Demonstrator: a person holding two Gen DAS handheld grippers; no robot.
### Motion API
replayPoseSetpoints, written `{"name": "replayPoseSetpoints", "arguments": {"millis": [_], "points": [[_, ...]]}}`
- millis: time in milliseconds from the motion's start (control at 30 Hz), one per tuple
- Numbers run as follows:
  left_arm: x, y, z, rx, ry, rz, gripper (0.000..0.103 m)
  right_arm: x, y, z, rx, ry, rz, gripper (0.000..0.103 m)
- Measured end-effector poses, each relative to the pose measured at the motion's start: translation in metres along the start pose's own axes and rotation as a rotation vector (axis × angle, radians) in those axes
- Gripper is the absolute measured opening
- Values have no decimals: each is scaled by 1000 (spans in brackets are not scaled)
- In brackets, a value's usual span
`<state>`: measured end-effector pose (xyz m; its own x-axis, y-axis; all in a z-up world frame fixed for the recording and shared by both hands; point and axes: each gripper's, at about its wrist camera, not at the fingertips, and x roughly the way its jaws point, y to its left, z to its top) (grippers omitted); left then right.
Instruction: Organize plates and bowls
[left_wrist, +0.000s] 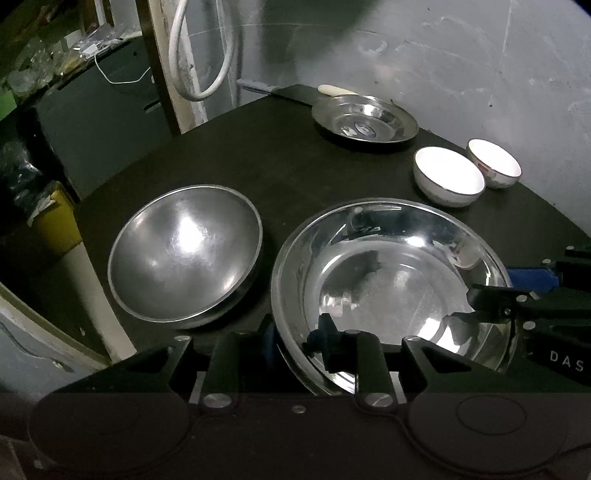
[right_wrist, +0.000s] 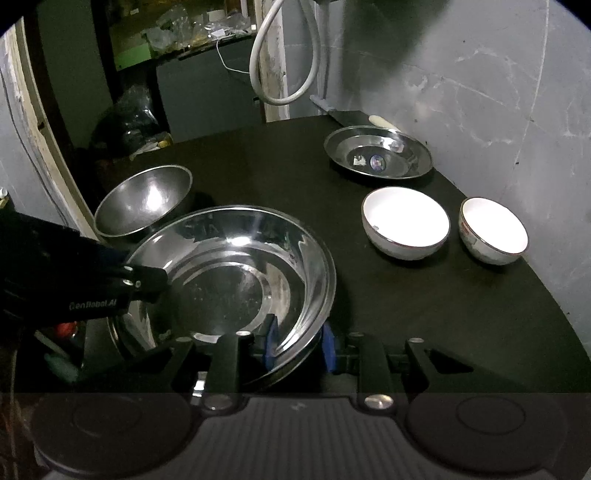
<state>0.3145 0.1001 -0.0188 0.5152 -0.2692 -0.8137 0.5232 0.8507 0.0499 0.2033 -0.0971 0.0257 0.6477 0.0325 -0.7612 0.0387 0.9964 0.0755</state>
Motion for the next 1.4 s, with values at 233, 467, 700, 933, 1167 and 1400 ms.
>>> {"name": "replayPoseSetpoints", "arguments": {"millis": [233,467,700,933,1167,1400], "points": [[7,2,-3,-3,43,-2,26,5,7,-2,-30,7,-23,30],[11,3,-6,-3,41,-4,27,10,10,-2,-48,4,-38,36],[8,5,-6,-22,27,3,68,13,10,-6,-34,-8,-45,62],[-20,4,-2,-58,-57,-22,101,-12,-8,-11,89,-80,-54,97],[-37,7,17,-149,-202,-94,102,-39,-49,-8,161,-169,-68,103],[-17,12,66,-357,-289,-40,102,-7,-96,44,79,-187,-21,103]]}}
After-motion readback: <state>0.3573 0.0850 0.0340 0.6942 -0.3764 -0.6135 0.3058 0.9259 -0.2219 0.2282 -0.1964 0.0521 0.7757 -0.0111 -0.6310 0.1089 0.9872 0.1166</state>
